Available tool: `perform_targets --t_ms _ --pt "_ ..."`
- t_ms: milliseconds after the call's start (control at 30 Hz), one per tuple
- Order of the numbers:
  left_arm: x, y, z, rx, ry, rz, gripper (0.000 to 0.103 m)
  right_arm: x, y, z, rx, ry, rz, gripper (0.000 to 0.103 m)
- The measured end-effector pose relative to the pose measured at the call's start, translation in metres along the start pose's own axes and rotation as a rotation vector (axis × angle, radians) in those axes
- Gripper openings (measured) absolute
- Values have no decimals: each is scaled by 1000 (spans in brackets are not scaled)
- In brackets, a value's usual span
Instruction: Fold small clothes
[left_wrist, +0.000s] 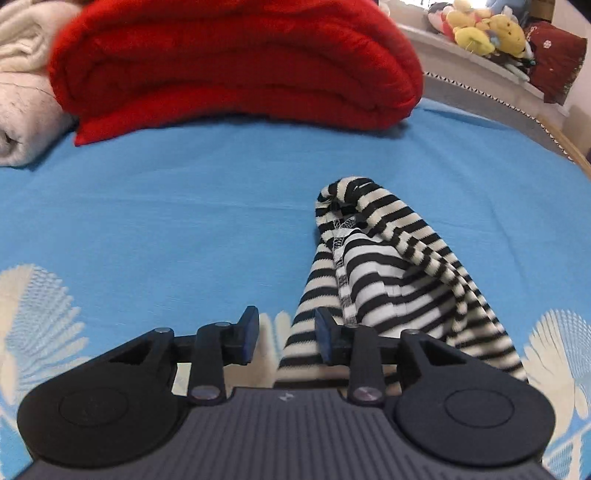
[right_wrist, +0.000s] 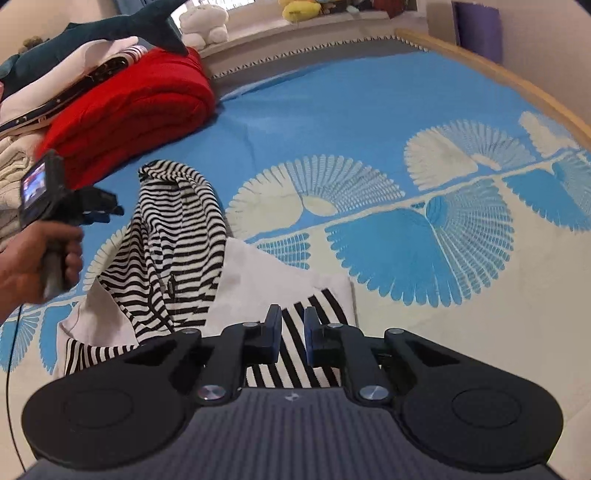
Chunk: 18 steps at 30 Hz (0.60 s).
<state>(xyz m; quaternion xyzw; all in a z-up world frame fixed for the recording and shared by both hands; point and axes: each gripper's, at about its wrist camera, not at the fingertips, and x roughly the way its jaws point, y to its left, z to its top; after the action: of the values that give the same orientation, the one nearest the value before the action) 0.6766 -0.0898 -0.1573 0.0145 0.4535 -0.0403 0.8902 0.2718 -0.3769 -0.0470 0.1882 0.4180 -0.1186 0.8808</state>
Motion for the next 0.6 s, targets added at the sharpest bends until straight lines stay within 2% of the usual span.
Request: perform_targets --t_ms 67,200,233,267,300,333,467,600 --pt "12 -5 4 11 17 -16 47 3 0 -1 -5 6 -7 14" --pt "29 -15 7 20 41 -34 47 8 -1 -4 -14 21 -15 14" --pt "32 -18 8 30 41 -32 43 8 -1 -2 -8 22 -14 14" --pt "32 -20 8 43 43 -35 22 8 -2 -1 -5 18 -16 14" --pt "30 -21 7 58 38 -42 8 8 -1 0 -5 14 -17 14" --pt "25 -23 6 71 28 -52 1 8 -1 0 -5 9 -17 14" --pt "-24 -28 -3 179 -61 -94 1 8 -2 2 8 12 -11 14" --pt "-119 -28 -42 328 -214 -146 1 1 -6 9 40 -9 -8 14"
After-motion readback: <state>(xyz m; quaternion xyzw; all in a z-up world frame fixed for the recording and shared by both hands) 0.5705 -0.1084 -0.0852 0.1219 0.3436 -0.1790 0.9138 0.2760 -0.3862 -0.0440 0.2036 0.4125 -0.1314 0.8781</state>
